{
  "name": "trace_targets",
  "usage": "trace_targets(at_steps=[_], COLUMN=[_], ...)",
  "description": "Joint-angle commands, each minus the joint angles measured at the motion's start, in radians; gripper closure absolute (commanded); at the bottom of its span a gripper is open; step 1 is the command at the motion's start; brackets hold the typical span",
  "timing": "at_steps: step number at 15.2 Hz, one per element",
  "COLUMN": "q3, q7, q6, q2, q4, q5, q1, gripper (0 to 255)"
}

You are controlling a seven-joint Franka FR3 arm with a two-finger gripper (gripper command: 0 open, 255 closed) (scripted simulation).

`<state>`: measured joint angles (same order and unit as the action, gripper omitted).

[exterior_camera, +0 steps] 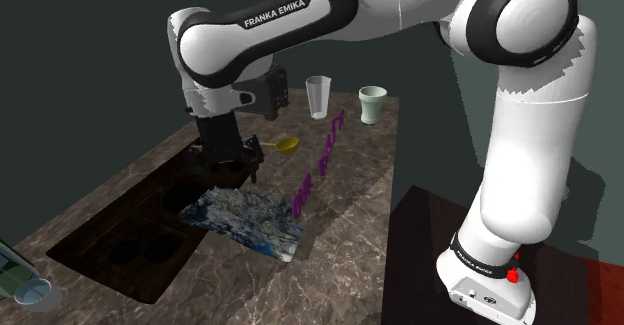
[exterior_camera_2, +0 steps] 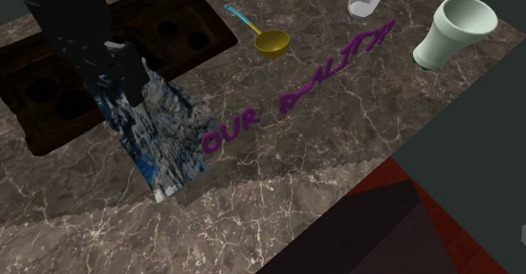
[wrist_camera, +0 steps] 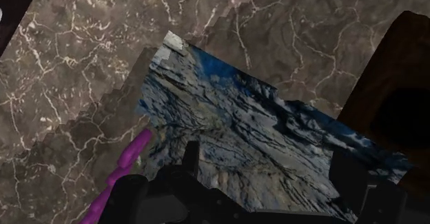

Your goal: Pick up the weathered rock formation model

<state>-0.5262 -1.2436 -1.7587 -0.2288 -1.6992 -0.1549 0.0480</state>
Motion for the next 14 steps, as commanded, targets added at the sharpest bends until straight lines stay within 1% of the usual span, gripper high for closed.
trace_targets(at_steps=[1,5,9,10,14], q3=[0.004,0.028,0.060,0.066,0.069], q7=[-0.075,-0.193,-0.296,-0.310,-0.299], q6=[-0.004,0.005,0.045,0.056,0.007], q2=[-0.098,-0.273,-0.464,-0.496,-0.501], q4=[0.096,0.289,0.538,0.584,0.538], q5=[0.026,0.061,0.088,0.091,0.091], q1=[0.029,0.091,0.161,0.174,0.169], gripper=[0,0,0,0,0])
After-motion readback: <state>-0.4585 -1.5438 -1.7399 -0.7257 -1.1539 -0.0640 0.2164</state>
